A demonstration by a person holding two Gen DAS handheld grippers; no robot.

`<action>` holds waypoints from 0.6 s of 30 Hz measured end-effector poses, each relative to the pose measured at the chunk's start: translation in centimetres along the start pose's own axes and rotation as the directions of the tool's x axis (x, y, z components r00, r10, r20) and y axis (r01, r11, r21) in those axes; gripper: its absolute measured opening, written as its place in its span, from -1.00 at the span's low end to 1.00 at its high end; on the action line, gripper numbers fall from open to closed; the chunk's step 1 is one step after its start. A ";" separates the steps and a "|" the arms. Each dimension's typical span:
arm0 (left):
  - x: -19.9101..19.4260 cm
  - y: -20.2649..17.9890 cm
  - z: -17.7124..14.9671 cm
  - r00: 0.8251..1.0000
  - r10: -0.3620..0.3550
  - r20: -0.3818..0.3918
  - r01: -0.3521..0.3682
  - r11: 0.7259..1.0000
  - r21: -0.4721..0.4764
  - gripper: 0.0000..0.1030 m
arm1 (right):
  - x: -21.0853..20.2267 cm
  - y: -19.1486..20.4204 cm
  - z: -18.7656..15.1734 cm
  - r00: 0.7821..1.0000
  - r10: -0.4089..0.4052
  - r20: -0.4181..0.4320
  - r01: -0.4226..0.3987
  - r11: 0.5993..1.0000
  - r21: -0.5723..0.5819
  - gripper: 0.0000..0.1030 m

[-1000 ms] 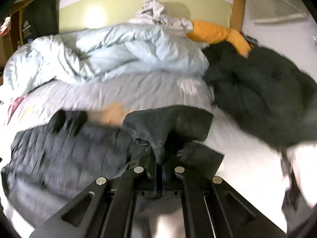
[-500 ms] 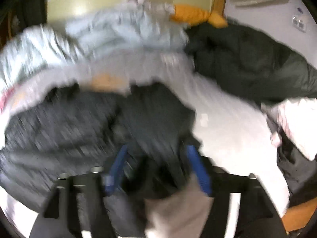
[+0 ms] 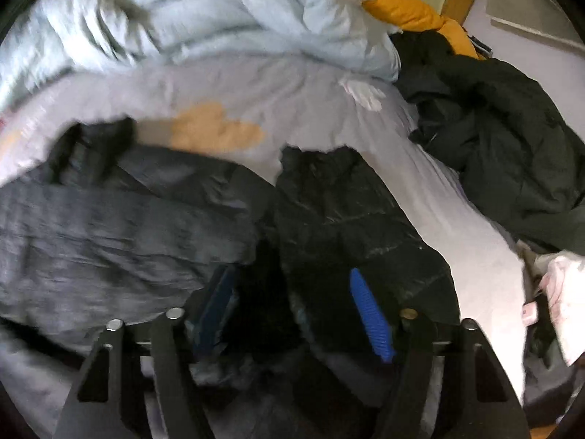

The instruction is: Fold large clothes

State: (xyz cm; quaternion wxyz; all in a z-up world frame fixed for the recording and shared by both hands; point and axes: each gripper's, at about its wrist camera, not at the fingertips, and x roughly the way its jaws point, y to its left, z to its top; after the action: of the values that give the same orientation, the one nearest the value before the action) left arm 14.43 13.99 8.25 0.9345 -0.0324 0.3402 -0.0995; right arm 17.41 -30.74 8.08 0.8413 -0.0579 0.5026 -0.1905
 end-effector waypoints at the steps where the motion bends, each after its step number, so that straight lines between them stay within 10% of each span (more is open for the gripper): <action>1: 0.1 0.2 -0.1 1.000 -0.001 -0.007 0.001 1.000 -0.001 0.33 | 0.8 -0.1 0.1 1.000 -0.015 -0.016 0.015 1.000 -0.003 0.08; 7: 0.6 -0.1 -0.6 0.999 0.035 -0.011 -0.035 0.999 0.035 0.33 | 3.6 -2.0 0.2 0.998 -0.032 -0.060 0.034 0.999 0.024 -0.86; 18: -0.6 -0.8 -0.3 1.000 0.022 0.022 -0.023 0.998 0.053 0.33 | -8.4 -0.4 1.2 0.948 0.106 0.301 -0.100 0.994 -0.035 -0.92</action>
State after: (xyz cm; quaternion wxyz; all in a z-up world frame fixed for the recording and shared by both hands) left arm 13.72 13.33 8.50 0.9398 -0.0047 0.3275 -0.0977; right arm 14.76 -28.06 15.69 0.9166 -0.0683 0.3718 -0.1302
